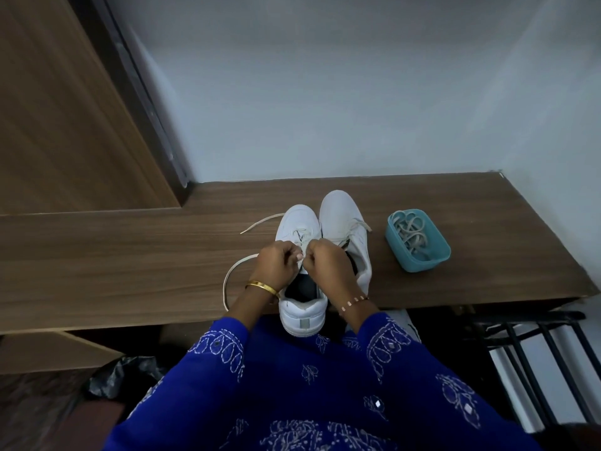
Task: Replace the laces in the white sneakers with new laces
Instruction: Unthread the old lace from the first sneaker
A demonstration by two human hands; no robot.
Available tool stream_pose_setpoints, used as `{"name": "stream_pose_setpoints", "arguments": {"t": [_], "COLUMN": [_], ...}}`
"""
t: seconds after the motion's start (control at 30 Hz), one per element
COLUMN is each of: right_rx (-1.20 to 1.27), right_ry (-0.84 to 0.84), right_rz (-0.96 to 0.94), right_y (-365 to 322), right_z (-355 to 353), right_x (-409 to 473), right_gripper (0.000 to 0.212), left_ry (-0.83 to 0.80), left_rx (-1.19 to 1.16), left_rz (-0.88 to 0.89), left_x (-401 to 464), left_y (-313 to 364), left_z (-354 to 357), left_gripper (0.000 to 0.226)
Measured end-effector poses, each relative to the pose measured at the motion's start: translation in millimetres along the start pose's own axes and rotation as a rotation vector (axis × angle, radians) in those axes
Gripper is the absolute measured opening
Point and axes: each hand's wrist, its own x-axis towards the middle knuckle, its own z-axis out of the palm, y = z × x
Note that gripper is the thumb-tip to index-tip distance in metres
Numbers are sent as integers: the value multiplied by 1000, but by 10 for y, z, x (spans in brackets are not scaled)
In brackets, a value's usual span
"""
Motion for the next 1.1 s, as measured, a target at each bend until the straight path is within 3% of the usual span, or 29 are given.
{"name": "stream_pose_setpoints", "arguments": {"t": [0.13, 0.3, 0.57, 0.8, 1.0, 1.1], "right_rx": [77, 104, -124, -101, -161, -201], "right_ry": [43, 18, -26, -26, -73, -68], "right_rz": [98, -40, -149, 27, -185, -191], "right_y": [52, 66, -15, -47, 61, 41], "right_z": [-6, -39, -40, 1, -35, -14], "right_x": [14, -29, -16, 16, -60, -46], "right_gripper": [10, 15, 18, 22, 22, 22], "left_ry": [-15, -27, -27, -31, -38, -22], "left_rx": [-39, -113, -181, -146, -85, -104], "left_rz": [0, -33, -76, -80, -61, -62], "left_x": [-7, -19, -47, -47, -64, -73], "left_y": [-42, -86, -80, -49, -16, -14], "left_z": [-1, 13, 8, -15, 4, -8], "left_gripper": [11, 10, 8, 9, 10, 9]}}
